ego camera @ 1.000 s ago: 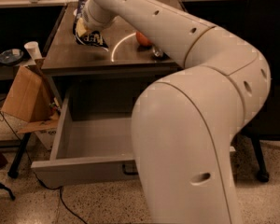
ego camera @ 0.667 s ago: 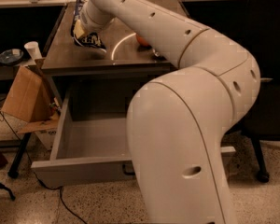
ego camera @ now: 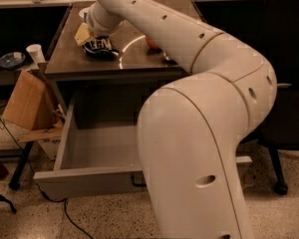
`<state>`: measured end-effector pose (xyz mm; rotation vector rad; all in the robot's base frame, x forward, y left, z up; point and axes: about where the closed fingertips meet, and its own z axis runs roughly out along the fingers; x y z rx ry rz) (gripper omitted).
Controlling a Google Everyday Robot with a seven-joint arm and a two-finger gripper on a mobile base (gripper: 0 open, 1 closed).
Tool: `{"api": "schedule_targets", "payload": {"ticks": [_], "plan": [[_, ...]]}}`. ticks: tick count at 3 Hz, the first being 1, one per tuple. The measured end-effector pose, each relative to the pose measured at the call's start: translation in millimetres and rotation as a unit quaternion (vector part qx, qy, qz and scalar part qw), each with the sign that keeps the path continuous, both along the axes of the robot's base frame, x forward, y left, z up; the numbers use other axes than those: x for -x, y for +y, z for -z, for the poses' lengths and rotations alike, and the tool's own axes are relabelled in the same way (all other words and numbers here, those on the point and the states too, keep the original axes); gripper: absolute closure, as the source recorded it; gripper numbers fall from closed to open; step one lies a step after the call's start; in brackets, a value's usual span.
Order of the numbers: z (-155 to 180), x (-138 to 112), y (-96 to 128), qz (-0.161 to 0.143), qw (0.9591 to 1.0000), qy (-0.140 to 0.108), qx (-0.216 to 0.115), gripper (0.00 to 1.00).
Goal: Pick blue chip bag from top drawer and place on counter
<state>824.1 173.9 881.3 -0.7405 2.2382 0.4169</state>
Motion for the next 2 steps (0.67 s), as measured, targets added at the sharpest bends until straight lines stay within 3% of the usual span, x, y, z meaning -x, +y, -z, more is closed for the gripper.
{"api": "schedule_targets", "payload": {"ticks": [2], "plan": [[0.1, 3.0, -4.5, -0.007, 1.0, -0.001, -0.001, 0.0]]}}
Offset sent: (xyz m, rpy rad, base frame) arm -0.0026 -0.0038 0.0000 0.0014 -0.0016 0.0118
